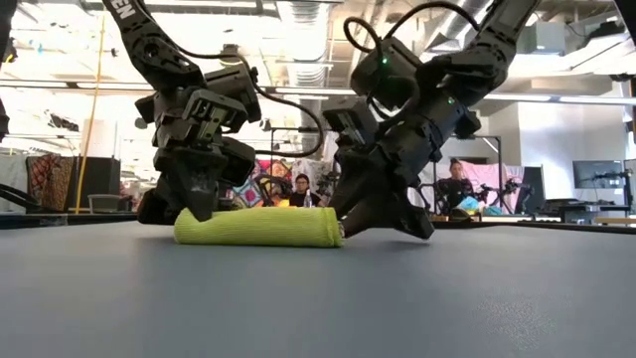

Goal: Roll towel
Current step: Roll the green microfiber towel

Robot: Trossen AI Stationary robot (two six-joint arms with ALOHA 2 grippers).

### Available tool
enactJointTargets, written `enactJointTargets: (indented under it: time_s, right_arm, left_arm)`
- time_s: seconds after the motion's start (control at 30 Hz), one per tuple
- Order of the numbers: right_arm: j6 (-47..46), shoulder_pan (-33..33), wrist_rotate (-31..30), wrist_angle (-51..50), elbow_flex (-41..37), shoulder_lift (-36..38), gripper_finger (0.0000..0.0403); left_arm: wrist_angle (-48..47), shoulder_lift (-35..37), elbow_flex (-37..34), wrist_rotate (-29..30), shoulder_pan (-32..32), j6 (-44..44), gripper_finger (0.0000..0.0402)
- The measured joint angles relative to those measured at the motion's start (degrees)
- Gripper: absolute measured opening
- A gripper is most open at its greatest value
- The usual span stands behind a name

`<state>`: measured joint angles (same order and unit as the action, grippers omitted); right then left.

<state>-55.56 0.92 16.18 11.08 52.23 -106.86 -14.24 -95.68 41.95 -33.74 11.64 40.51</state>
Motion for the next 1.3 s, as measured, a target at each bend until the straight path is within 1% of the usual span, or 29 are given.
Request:
enactJointTargets:
  time_s: [0.1, 0.3, 0.33, 0.47, 0.6, 0.77, 0.83, 0.93, 1.07, 1.13, 1.23, 1.3]
  right_arm:
    - [3.0, -0.1, -1.7, -0.6, -0.1, 2.1, 0.0135]
    - [10.3, -1.1, -10.2, -0.7, -0.1, 7.9, 0.0148]
    - [12.8, -1.8, -11.2, 0.5, -0.1, 8.5, 0.0149]
    - [25.1, -5.4, -11.7, 4.0, 0.0, 9.7, 0.0157]
    - [32.3, -8.3, -11.9, 4.3, 0.0, 9.0, 0.0187]
    - [42.5, -10.5, -19.7, 3.9, 0.5, 8.2, 0.0240]
    - [46.0, -10.9, -20.7, 4.2, 1.4, 8.2, 0.0253]
    - [49.1, -11.3, -21.6, 4.3, 2.5, 7.2, 0.0257]
    - [52.3, -11.8, -26.1, 3.2, 3.8, 3.3, 0.0255]
    - [52.7, -11.8, -27.6, 1.6, 5.3, 1.4, 0.0255]
    - [53.0, -12.2, -31.5, -0.7, 7.4, -0.4, 0.0255]
    - [53.9, -12.3, -32.2, -1.4, 8.6, -1.2, 0.0254]
  left_arm:
    - [-0.2, 0.0, 0.0, 0.6, 0.1, -0.1, 0.0000]
    - [-0.2, 0.0, 0.0, 1.0, 0.1, -0.1, 0.0000]
    - [-0.1, 0.0, 0.0, 1.0, 0.1, 0.0, 0.0000]
    - [0.1, 0.0, 0.0, 1.0, 0.1, 0.0, 0.0000]
    - [0.5, 0.0, 0.0, 1.1, 0.1, -0.4, 0.0000]
    - [1.1, 0.0, -0.1, 0.6, 0.1, -1.8, 0.0000]
    - [1.1, -0.1, -0.1, 0.5, 0.1, -2.3, 0.0000]
    - [1.3, -0.1, -0.1, 0.1, 0.1, -2.5, 0.0000]
    - [1.5, -0.1, -0.1, -0.4, 0.1, -2.7, 0.0000]
    - [1.6, -0.1, 0.1, -0.5, 0.1, -2.8, 0.0000]
    - [1.7, -0.1, 0.3, -0.8, 0.1, -2.9, 0.0000]
    - [1.7, -0.1, 0.3, -0.9, 0.1, -3.6, 0.0000]
